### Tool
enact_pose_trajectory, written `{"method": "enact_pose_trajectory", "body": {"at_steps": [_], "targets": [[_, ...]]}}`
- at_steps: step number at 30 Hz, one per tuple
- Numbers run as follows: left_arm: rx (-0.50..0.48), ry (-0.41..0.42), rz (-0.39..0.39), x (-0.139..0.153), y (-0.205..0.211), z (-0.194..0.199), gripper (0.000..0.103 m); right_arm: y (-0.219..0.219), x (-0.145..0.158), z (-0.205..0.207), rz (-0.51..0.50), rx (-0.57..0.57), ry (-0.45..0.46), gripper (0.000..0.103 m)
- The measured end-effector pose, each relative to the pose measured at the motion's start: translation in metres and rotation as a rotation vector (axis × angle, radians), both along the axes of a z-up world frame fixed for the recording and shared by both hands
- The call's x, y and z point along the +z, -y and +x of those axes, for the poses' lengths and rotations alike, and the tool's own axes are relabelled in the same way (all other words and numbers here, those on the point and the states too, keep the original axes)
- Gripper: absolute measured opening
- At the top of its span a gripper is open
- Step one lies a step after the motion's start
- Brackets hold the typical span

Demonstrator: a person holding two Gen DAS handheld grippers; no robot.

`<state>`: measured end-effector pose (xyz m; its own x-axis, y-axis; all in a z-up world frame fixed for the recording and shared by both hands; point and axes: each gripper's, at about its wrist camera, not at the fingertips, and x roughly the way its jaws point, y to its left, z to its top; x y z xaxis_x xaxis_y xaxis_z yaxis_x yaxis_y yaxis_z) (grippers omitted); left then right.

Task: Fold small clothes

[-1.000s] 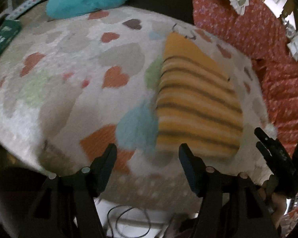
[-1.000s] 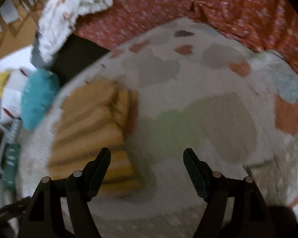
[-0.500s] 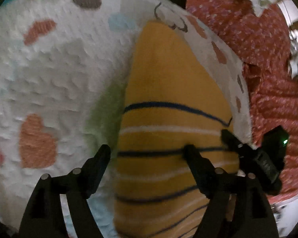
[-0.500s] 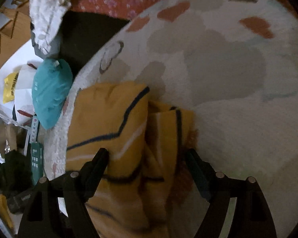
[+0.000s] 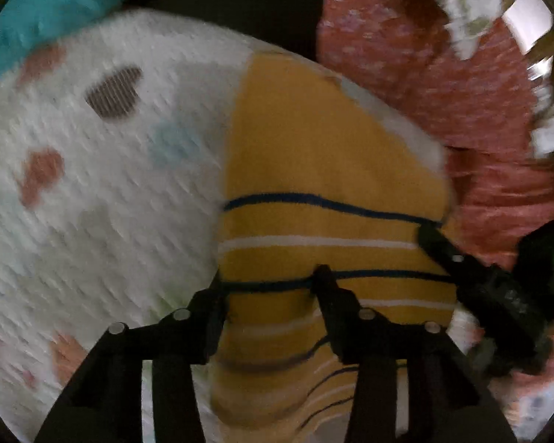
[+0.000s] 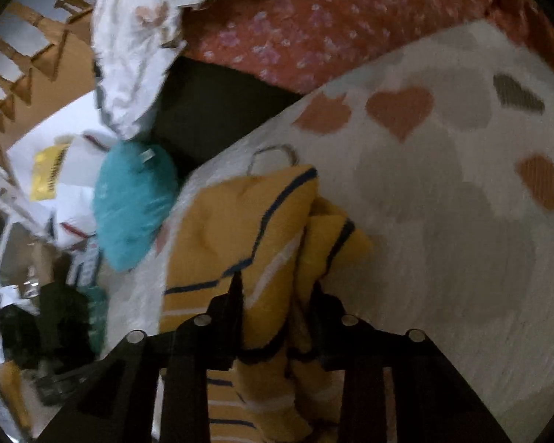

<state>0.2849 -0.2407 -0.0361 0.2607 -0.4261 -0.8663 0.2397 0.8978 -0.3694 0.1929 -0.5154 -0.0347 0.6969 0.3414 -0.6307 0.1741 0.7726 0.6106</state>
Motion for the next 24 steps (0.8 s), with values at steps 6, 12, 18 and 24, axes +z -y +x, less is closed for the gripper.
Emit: {"method": "enact_pose_trajectory", "body": {"at_steps": [6,12,18,24], "targets": [[0.018,0.041,0.053,0.004,-0.013,-0.019,0.046,0.006,0.014,-0.034,-0.109,-0.11,0.041,0.046],[0.032,-0.024,0.068,-0.03,-0.029,-0.071,0.051,-0.027,-0.017,-0.078,-0.005,-0.004,0.002,0.046],[0.059,0.086,0.128,-0.004,-0.041,-0.109,0.052,-0.039,-0.043,-0.108,-0.035,-0.044,-0.086,0.043],[0.182,0.574,0.252,0.1,-0.074,-0.202,0.077,-0.058,-0.008,-0.175,-0.13,-0.067,-0.016,0.055]]}}
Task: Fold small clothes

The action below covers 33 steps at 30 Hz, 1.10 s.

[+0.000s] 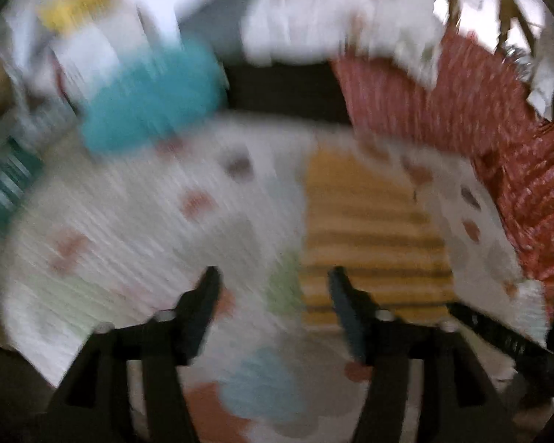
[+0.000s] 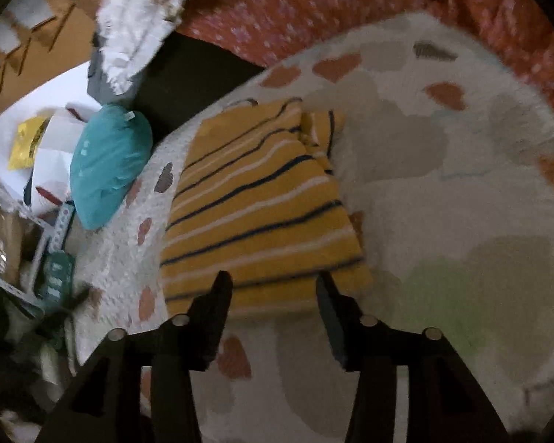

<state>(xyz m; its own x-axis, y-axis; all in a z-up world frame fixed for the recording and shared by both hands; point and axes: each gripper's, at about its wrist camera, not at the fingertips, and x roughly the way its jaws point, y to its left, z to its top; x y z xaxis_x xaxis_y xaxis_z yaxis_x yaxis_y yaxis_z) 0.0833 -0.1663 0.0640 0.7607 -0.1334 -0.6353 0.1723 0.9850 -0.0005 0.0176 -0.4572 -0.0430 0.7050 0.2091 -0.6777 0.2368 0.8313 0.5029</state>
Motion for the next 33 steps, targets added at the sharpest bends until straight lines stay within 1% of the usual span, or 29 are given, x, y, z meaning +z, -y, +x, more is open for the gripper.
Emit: {"method": "enact_pose_trajectory", "body": {"at_steps": [1,2,3,4,5,6,8,9,10,13,15,19,25,33], "targets": [[0.014,0.086,0.015,0.014,-0.004,-0.017,0.097,-0.007,0.005,-0.015,-0.037,-0.004,0.008,0.056],[0.034,0.191,0.027,0.03,-0.009,-0.038,0.103,-0.01,0.008,-0.025,-0.058,-0.006,0.012,0.057],[0.052,0.263,0.031,0.042,-0.011,-0.054,0.103,-0.014,0.01,-0.033,-0.076,-0.007,0.016,0.058],[0.066,0.307,0.034,0.05,-0.014,-0.067,0.103,-0.02,0.013,-0.042,-0.098,-0.005,0.021,0.06],[0.08,0.337,0.04,0.056,-0.013,-0.076,0.103,-0.028,0.017,-0.054,-0.13,-0.003,0.027,0.062],[0.094,0.347,0.051,0.059,-0.014,-0.086,0.103,-0.032,0.018,-0.06,-0.146,-0.003,0.03,0.062],[0.073,0.293,0.077,0.061,-0.011,-0.092,0.103,-0.045,0.021,-0.073,-0.199,0.001,0.034,0.066],[0.032,0.241,0.077,0.057,-0.008,-0.091,0.103,-0.05,0.021,-0.078,-0.219,-0.001,0.033,0.066],[0.006,0.19,0.077,0.051,-0.007,-0.093,0.103,-0.055,0.02,-0.082,-0.239,-0.001,0.03,0.067],[-0.009,0.09,0.09,0.028,-0.003,-0.097,0.103,-0.066,0.012,-0.091,-0.287,0.003,0.009,0.068],[-0.026,0.005,0.1,0.009,-0.001,-0.097,0.103,-0.069,0.005,-0.097,-0.302,0.004,-0.009,0.068],[-0.03,-0.1,0.121,-0.018,0.003,-0.102,0.103,-0.067,-0.009,-0.1,-0.308,-0.001,-0.062,0.069],[-0.016,-0.19,0.118,-0.04,0.002,-0.097,0.103,-0.065,-0.02,-0.098,-0.325,-0.019,-0.094,0.069],[-0.007,-0.272,0.112,-0.063,-0.001,-0.083,0.103,-0.069,-0.03,-0.089,-0.369,-0.007,-0.132,0.07]]}}
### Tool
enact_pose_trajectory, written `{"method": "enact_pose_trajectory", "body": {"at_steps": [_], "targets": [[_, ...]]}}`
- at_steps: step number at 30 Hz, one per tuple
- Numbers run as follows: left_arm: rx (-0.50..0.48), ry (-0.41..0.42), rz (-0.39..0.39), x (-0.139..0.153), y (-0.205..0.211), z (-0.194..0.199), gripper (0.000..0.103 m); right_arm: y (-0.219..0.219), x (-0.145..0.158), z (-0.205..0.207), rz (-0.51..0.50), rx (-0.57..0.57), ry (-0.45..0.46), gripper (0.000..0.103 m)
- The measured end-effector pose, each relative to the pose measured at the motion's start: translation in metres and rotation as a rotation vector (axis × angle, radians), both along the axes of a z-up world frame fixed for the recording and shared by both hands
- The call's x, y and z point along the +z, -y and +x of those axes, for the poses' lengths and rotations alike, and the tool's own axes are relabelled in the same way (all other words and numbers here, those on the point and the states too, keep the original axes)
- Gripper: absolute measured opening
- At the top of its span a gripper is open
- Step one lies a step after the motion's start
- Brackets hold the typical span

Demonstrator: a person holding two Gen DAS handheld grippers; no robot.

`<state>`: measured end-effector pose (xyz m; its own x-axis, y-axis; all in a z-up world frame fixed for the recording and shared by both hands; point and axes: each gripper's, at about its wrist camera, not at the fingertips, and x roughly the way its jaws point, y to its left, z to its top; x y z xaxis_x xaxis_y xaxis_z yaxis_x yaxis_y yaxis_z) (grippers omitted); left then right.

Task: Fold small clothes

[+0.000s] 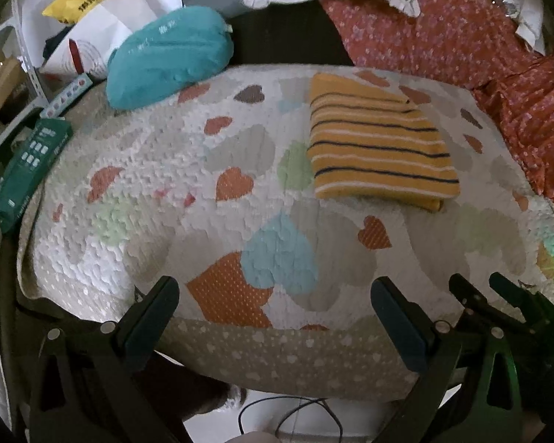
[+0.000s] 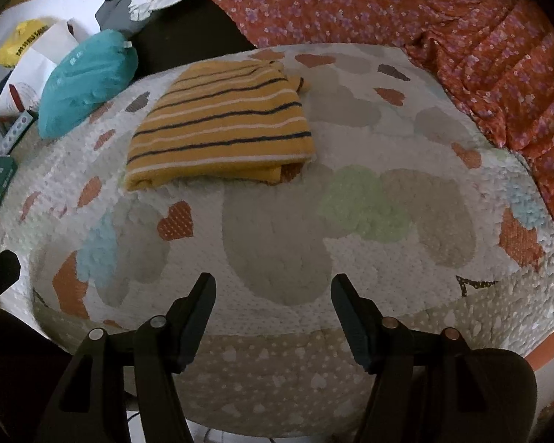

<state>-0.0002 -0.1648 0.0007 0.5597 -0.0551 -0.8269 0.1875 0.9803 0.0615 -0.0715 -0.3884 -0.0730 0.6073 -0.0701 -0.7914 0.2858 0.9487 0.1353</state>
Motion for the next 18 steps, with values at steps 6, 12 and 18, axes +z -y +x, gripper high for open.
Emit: {"method": "enact_pose_trajectory", "body": {"at_steps": [6,12,18], "targets": [[0.022,-0.069,0.002,-0.017,-0.004,0.009,0.103,-0.006,-0.004,0.009,-0.042,0.005,-0.033,0.07],[0.031,-0.116,-0.01,-0.028,-0.006,0.017,0.103,-0.015,-0.002,0.023,-0.083,0.034,-0.044,0.07],[0.046,-0.169,-0.029,-0.038,-0.008,0.022,0.103,-0.023,-0.001,0.034,-0.11,0.056,-0.065,0.071]]}}
